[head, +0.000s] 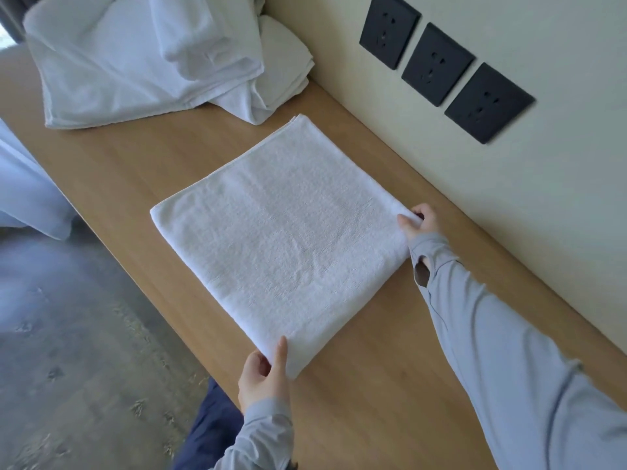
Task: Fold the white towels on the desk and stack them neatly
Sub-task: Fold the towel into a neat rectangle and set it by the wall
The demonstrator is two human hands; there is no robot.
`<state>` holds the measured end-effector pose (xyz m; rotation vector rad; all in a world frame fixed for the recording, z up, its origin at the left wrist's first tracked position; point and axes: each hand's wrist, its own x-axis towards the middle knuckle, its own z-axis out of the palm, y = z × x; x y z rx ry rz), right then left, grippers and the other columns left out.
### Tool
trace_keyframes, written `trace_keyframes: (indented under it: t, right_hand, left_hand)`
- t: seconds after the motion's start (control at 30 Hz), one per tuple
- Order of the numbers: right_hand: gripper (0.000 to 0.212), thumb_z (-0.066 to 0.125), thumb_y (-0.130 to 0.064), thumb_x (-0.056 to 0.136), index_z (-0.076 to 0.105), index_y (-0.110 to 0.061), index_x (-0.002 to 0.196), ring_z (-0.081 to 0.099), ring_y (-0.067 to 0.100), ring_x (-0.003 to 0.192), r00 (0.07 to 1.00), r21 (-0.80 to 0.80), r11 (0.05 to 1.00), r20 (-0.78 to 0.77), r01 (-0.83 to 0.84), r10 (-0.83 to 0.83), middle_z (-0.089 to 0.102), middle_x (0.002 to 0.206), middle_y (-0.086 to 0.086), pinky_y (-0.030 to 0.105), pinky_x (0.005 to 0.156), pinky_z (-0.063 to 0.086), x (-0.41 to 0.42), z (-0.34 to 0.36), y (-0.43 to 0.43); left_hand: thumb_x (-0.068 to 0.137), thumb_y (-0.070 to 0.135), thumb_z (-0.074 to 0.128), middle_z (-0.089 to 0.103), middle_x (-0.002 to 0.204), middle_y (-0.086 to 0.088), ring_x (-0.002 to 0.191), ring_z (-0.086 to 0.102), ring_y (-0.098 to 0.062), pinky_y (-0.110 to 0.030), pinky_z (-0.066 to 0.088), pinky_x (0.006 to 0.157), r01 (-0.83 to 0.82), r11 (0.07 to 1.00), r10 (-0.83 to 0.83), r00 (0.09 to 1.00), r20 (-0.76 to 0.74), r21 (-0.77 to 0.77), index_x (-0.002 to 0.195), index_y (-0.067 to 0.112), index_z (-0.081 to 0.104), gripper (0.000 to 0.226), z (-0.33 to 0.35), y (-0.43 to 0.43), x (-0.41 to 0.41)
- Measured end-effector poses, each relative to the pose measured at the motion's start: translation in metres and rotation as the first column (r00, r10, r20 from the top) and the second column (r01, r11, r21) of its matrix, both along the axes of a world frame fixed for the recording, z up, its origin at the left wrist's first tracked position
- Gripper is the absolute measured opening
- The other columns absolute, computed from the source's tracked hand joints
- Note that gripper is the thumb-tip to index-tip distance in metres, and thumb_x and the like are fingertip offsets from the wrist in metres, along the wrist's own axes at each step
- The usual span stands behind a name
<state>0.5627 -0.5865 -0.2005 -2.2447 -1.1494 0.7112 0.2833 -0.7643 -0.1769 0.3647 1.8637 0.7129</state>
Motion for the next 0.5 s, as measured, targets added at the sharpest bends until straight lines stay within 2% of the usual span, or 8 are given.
trace_keyframes:
  t: [0.07, 0.13, 0.23, 0.37, 0.43, 0.5]
  right_hand:
    - [0.018, 0.060, -0.019, 0.085, 0.051, -0.007, 0.095, 0.049, 0.019, 0.082, 0.998, 0.048, 0.997, 0.030, -0.055, 0.054, 0.047, 0.087, -0.002, 0.033, 0.077, 0.043, 0.001, 0.000, 0.000]
    - [0.014, 0.058, -0.020, 0.087, 0.047, -0.012, 0.090, 0.047, 0.018, 0.076, 0.996, 0.062, 0.994, 0.020, -0.092, 0.091, 0.046, 0.077, -0.005, 0.033, 0.072, 0.041, 0.001, 0.001, -0.001]
    - [0.013, 0.056, -0.021, 0.089, 0.047, -0.012, 0.091, 0.046, 0.018, 0.076, 0.991, 0.066, 0.989, 0.032, -0.131, 0.129, 0.050, 0.083, 0.003, 0.032, 0.070, 0.039, 0.004, 0.004, -0.001]
    - [0.016, 0.051, -0.025, 0.092, 0.046, -0.011, 0.095, 0.046, 0.020, 0.078, 0.966, -0.065, 0.979, 0.160, -0.195, 0.203, 0.050, 0.086, 0.004, 0.028, 0.070, 0.034, 0.008, 0.005, 0.004]
    - [0.016, 0.047, -0.028, 0.094, 0.043, -0.012, 0.094, 0.047, 0.022, 0.077, 0.938, -0.166, 0.963, 0.243, -0.211, 0.247, 0.049, 0.079, 0.002, 0.033, 0.072, 0.038, 0.007, 0.005, 0.010]
    - [0.017, 0.047, -0.028, 0.094, 0.040, -0.013, 0.090, 0.046, 0.022, 0.072, 0.915, -0.219, 0.952, 0.296, -0.213, 0.273, 0.046, 0.074, 0.000, 0.034, 0.068, 0.037, 0.005, 0.004, 0.014]
  left_hand:
    - [0.083, 0.035, 0.066, 0.046, 0.057, 0.002, 0.053, 0.040, -0.014, -0.025, 0.033, 0.055, -0.021, 0.998, 0.021, 1.000, 0.010, 0.064, 0.063, 0.008, 0.049, 0.038, -0.001, -0.002, 0.001]
    - [0.083, 0.031, 0.066, 0.052, 0.064, -0.004, 0.059, 0.045, -0.016, -0.027, 0.037, 0.059, -0.027, 0.988, 0.028, 1.000, -0.003, 0.153, 0.072, -0.001, 0.052, 0.036, -0.001, -0.003, 0.002]
    - [0.085, 0.030, 0.063, 0.052, 0.066, -0.008, 0.060, 0.046, -0.019, -0.031, 0.040, 0.060, 0.006, 0.973, 0.010, 0.998, -0.069, 0.231, 0.076, -0.003, 0.048, 0.037, -0.002, -0.003, 0.003]
    - [0.090, 0.032, 0.054, 0.048, 0.064, -0.005, 0.058, 0.044, -0.019, -0.031, 0.038, 0.056, 0.028, 0.989, -0.009, 0.992, -0.124, 0.146, 0.072, 0.004, 0.046, 0.035, -0.010, -0.003, 0.004]
    - [0.091, 0.030, 0.053, 0.046, 0.063, -0.004, 0.057, 0.042, -0.019, -0.029, 0.036, 0.054, 0.043, 0.994, -0.031, 0.993, -0.112, 0.101, 0.069, 0.006, 0.044, 0.034, -0.017, -0.001, 0.001]
    - [0.091, 0.026, 0.054, 0.045, 0.062, -0.002, 0.056, 0.041, -0.018, -0.028, 0.034, 0.052, 0.053, 0.995, -0.046, 0.996, -0.081, 0.088, 0.068, 0.007, 0.044, 0.031, -0.022, 0.001, -0.003]
